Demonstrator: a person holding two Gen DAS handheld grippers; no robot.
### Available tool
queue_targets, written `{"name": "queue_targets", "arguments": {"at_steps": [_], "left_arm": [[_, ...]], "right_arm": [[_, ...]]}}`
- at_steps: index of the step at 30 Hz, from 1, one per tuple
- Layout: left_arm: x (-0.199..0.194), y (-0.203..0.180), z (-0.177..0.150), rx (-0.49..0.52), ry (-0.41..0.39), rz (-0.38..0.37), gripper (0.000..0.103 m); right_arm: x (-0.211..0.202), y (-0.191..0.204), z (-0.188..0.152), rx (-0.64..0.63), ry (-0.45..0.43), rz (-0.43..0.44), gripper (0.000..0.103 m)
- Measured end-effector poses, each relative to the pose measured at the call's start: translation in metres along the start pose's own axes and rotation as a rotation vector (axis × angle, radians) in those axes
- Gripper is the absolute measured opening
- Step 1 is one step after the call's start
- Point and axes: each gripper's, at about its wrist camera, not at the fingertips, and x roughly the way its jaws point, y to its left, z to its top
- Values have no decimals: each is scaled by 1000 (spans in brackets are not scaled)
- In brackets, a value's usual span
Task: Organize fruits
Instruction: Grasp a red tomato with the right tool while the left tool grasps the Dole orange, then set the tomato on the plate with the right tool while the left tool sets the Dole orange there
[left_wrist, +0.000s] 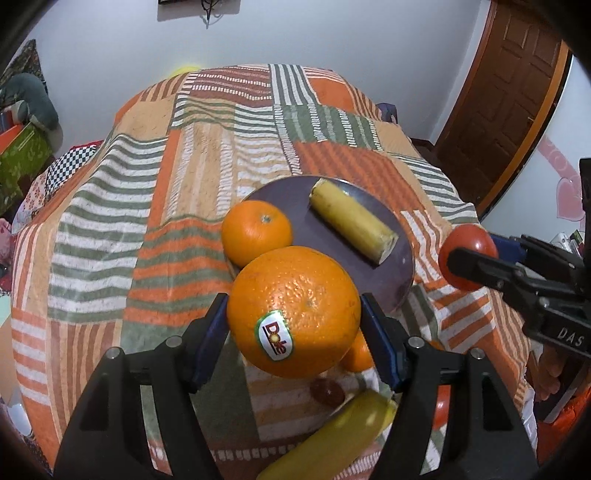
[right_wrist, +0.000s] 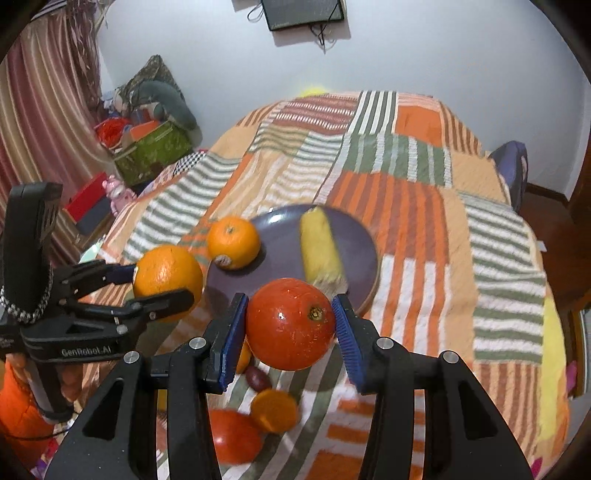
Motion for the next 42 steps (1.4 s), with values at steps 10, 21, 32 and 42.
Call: {"name": "queue_targets", "arguments": {"at_steps": [10,21,32,42], "left_arm": [[24,-10,14,23,22,-16,69],[53,-11,17,45,76,-26,69],[64,-10,16,48,88,-43,69],[64,-10,17,40,97,-45,70]], "right_arm": [[17,-23,26,23,-42,-42,43],[62,-43,48,24,4,-84,43],[98,-50,47,28,76,-94,43],[102,-48,49,20,103,-98,44]]}}
